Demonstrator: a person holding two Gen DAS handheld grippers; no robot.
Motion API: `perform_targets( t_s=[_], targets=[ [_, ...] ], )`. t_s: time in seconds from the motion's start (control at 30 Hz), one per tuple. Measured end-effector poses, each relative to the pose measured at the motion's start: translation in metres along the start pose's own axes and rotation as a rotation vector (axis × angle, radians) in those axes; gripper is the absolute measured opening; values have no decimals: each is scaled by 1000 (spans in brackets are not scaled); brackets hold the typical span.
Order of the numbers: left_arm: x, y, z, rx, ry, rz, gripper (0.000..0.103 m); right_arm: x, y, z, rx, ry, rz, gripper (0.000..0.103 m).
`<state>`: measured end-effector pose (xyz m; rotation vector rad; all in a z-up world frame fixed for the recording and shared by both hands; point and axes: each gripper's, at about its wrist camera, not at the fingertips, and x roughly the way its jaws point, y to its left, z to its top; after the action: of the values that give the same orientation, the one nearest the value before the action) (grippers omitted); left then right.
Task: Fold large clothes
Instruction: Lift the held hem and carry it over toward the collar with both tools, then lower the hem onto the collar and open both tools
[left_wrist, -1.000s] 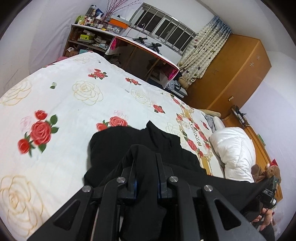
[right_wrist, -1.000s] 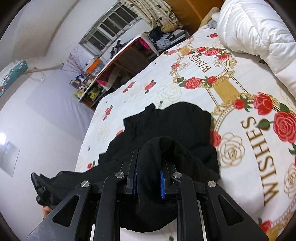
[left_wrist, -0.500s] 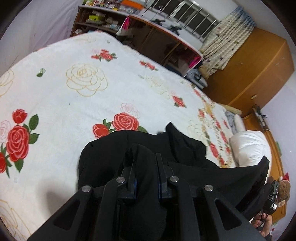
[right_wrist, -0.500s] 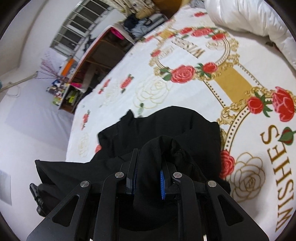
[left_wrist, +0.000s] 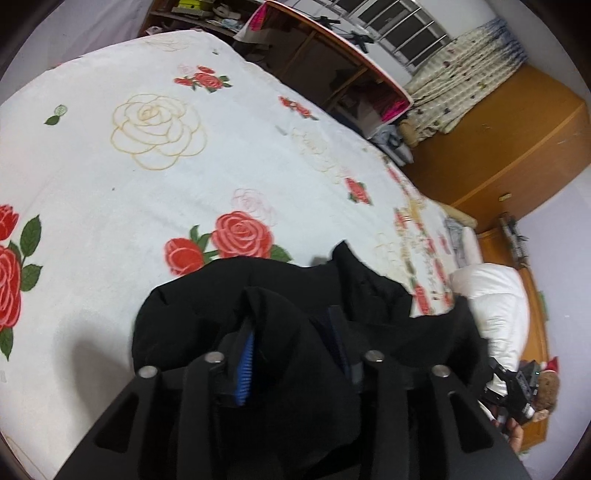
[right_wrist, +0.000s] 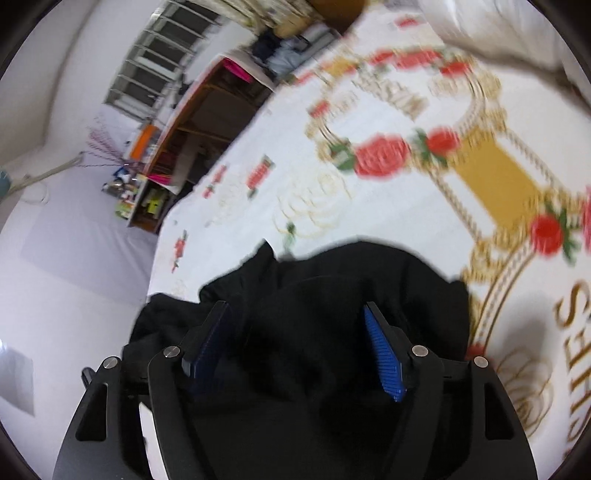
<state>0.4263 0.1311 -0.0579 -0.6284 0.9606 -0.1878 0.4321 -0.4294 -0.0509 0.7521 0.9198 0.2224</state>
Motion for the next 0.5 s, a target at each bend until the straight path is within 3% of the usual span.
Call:
perform_targets(
  t_s=[0.2, 0.27, 0.33, 0.4, 0.5],
  targets=[
    [-25, -2, 4, -18, -21, -92, 60, -31, 11, 4, -97, -102, -2, 72],
    [-39, -1, 5, -8, -93, -109, 75, -29, 8, 1, -106, -102, -15, 72],
    [-54, 2, 7, -2, -161, -130, 81, -23, 1, -3, -107, -88, -28, 72],
    [-57, 1, 8, 27, -186, -96, 84, -11, -7, -7, -103, -62, -44, 72],
    [-41, -4, 6, 105, -147, -12, 84, 6, -15, -14, -113, -30, -56, 72]
  ],
)
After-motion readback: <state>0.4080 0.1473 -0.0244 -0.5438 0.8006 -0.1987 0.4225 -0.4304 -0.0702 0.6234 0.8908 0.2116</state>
